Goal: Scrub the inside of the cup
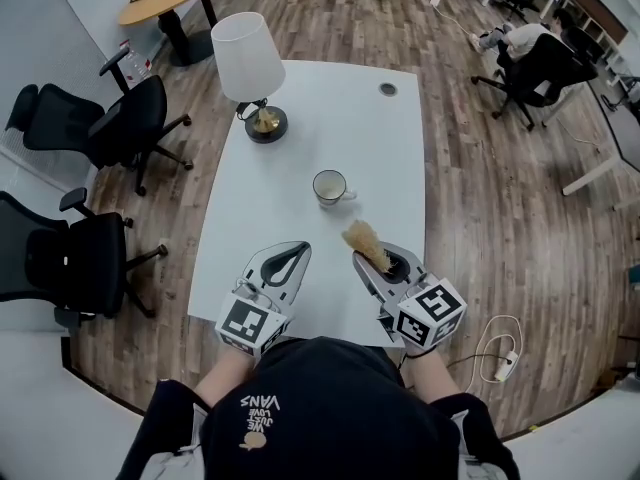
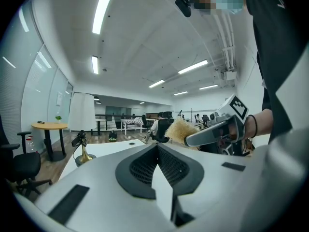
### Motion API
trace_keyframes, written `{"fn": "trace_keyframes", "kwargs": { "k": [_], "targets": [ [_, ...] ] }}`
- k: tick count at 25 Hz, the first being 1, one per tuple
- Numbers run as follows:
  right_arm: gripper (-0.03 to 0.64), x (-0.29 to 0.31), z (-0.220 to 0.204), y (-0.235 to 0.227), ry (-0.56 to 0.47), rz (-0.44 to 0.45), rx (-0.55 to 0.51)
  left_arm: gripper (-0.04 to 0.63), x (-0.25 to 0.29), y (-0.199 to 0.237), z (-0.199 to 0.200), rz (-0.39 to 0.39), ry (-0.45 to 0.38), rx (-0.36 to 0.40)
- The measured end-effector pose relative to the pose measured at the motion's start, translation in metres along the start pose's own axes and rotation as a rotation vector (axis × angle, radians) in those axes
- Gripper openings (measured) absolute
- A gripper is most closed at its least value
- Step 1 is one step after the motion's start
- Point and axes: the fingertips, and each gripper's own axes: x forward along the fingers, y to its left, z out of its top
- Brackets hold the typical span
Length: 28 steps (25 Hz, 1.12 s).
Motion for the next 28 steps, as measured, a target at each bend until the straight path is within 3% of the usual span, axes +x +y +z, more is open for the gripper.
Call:
{"fn": "trace_keyframes", "kwargs": {
  "k": [10, 24, 28],
  "targets": [
    [0.100, -0.006, -0.016, 0.007, 0.031, -0.042, -0.032, 0.011, -0.012, -0.003, 0.002, 0.010, -0.001, 0.012],
    [0.100, -0.007, -0.016, 0.007, 0.029, -0.041, -0.033, 0.011, -0.008, -0.005, 0.000, 0.007, -0.005, -0.029],
    [0.100, -0.005, -0.015, 0.008, 0.031, -0.041, -0.039, 0.011, -0.006, -0.005, 0.000, 0.004, 0.001, -0.010]
  ]
}}
